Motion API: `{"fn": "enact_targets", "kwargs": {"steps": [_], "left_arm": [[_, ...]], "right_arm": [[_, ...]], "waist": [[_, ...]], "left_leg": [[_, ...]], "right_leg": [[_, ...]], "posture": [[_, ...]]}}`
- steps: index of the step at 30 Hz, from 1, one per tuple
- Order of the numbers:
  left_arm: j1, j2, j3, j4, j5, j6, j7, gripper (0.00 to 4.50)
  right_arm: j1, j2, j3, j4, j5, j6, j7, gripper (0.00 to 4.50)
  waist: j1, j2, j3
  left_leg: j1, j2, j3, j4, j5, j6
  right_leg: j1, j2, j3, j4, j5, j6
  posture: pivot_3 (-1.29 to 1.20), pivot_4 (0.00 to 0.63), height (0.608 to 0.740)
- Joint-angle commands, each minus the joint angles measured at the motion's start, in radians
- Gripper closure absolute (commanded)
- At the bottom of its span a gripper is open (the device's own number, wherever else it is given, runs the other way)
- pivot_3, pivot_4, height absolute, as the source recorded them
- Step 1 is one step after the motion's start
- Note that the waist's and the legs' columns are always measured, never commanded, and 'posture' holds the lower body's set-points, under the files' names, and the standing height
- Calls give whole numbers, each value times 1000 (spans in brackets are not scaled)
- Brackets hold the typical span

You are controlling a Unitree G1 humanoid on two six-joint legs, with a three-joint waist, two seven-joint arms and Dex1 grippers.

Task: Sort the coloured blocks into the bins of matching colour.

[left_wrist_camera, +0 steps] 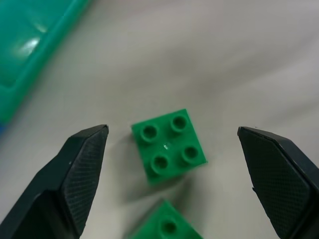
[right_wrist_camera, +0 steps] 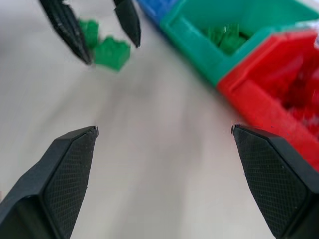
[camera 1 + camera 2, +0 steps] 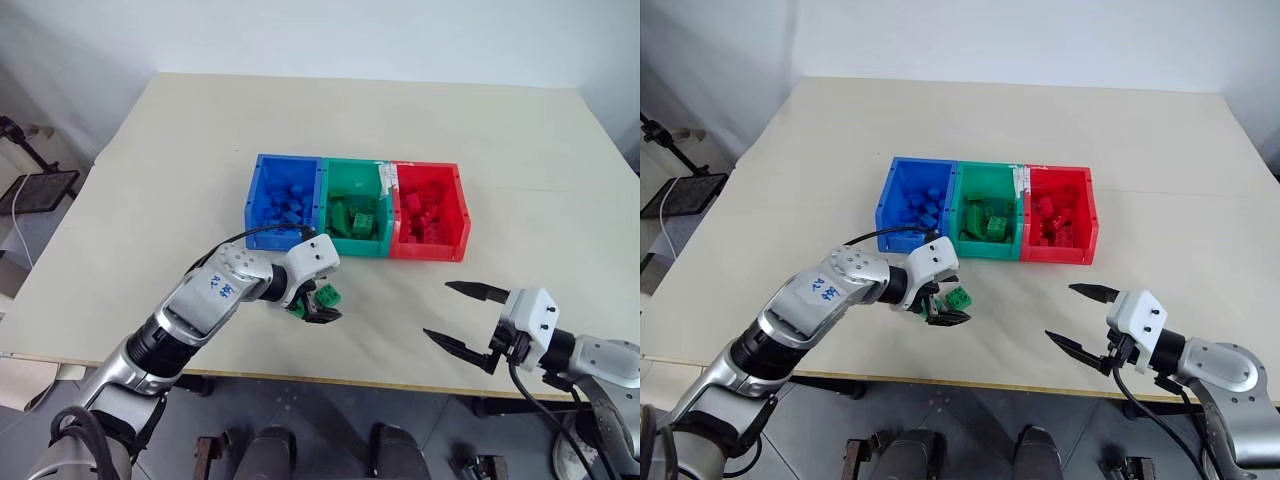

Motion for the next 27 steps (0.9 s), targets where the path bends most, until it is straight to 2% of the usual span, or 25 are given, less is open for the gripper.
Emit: {"fn": "enact_targets", "kwargs": {"steps": [1,4,11,12,17,20,24,27], "left_arm": [[-36,3,-34,22,27,-32,-31,133],[-33,18,-41,27,34,-41,-50,655],[-30,11,-15,49,33,-55,-68,2884],[-28,1,1,56,24,-77,-74,3045],[-48,-35,82,92,-13,-167,-110,3044],[-65,-86,158,142,-11,-256,-66,3044],[-131,-220,285,281,1,-444,69,3044],[-196,-293,298,427,31,-564,103,3044]], "right_arm": [[19,4,-38,-58,2,-23,-28,0],[47,12,-49,-87,6,-24,-48,0],[101,-11,-44,-118,11,-24,-23,0],[95,-12,-46,-116,17,-23,-20,0],[84,-7,-67,-119,43,-12,-23,0],[81,50,-121,-146,105,6,-96,0],[93,124,-182,-182,127,25,-207,0],[113,152,-203,-196,116,32,-255,0]], "waist": [[1,0,0],[4,0,0],[6,0,0],[6,0,0],[5,0,0],[7,0,0],[9,-1,0],[8,-1,0]], "left_leg": [[0,0,0,0,0,0],[0,0,1,0,0,0],[0,0,1,0,0,0],[0,0,1,0,0,0],[0,0,1,0,0,0],[-1,0,1,1,0,0],[-1,0,1,1,0,0],[-1,0,1,1,0,0]], "right_leg": [[0,0,0,0,0,0],[-1,0,1,0,0,0],[0,0,2,0,0,0],[-1,0,2,0,0,0],[-1,0,2,0,0,0],[-1,0,2,0,0,0],[0,0,1,0,0,0],[0,0,1,0,0,0]], "posture": [[0,150,740],[0,150,740],[0,150,740],[0,150,740],[0,150,740],[0,150,740],[0,150,740],[0,150,740]]}}
